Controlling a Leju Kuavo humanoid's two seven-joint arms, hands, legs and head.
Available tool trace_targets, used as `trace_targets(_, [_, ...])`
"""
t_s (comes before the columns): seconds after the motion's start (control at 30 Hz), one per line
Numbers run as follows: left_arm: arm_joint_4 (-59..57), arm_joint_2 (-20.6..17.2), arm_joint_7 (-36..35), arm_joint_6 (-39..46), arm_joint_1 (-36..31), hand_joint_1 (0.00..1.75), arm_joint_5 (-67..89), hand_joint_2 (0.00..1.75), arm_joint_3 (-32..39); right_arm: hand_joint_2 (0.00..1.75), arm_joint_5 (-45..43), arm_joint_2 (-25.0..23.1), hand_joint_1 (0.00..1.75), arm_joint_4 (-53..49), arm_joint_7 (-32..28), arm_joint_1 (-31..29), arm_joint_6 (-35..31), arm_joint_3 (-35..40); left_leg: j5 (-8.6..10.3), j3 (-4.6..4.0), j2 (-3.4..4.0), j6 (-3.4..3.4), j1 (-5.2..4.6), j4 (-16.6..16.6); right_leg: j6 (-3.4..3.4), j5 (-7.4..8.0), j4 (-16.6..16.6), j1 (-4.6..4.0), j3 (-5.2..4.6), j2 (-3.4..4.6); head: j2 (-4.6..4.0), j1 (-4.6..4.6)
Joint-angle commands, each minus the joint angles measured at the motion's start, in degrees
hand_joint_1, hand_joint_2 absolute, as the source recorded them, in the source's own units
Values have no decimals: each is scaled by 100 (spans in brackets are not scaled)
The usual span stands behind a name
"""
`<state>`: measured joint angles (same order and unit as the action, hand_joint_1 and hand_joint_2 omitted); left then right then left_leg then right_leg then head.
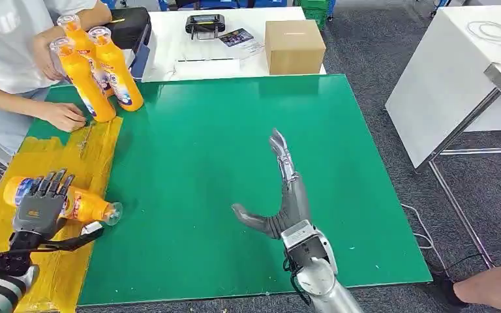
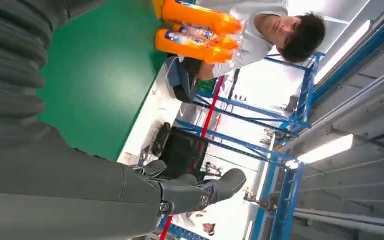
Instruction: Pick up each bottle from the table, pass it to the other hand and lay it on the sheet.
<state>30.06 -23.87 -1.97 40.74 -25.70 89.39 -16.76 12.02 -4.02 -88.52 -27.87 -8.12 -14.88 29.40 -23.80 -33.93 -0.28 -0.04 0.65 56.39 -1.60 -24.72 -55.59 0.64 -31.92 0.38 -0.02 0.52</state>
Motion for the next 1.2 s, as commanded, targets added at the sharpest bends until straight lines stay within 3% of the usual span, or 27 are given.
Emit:
trace_targets(0.03, [-218, 203, 103, -74, 158, 0, -3, 175, 154, 175, -28, 72, 0, 284, 26, -144, -41, 58, -5, 26, 9, 3, -2, -9, 3, -2, 9, 1, 24, 4, 0, 0])
trace_targets(0.3, [869, 345, 278, -74, 635, 0, 61, 175, 871, 175, -27, 103, 0, 302, 26, -136, -71, 51, -9, 33, 9, 6, -3, -10, 2, -5, 13, 0, 33, 4, 0, 0])
trace_targets(0.37, [1707, 510, 518, -74, 943, 0, -99, 175, 1379, 175, -31, 114, 0, 298, 28, -117, -98, 41, -12, 39, 6, 6, 0, -10, 3, -9, 16, -3, 42, -1, 0, 0])
trace_targets(0.67, [1707, 510, 518, -74, 943, 0, -99, 175, 1379, 175, -31, 114, 0, 298, 28, -117, -98, 41, -7, 10, -1, 3, 1, -3, 3, -6, 8, -4, 14, -6, 0, 0])
trace_targets(0.93, [4215, 2100, 3221, -74, 1424, 0, -643, 175, 4356, 175, -6, 227, 0, -27, -4, 255, -324, -109, -8, -4, -23, 8, 2, 4, -2, -12, 9, -4, 11, -30, 0, 0])
trace_targets(1.13, [5395, 2798, 4197, -74, 1359, 0, -826, 175, 5191, 175, 58, 241, 0, -208, -19, 543, -452, -235, -23, 4, -6, 8, 7, 13, 3, -19, 8, -10, 19, -15, 0, -2])
trace_targets(1.2, [5918, 2922, 4197, -74, 1451, 0, -935, 175, 5121, 175, 90, 230, 0, -284, -21, 663, -501, -280, -14, -8, -5, 5, 2, 7, 3, -11, 6, -4, 2, -12, 0, 2])
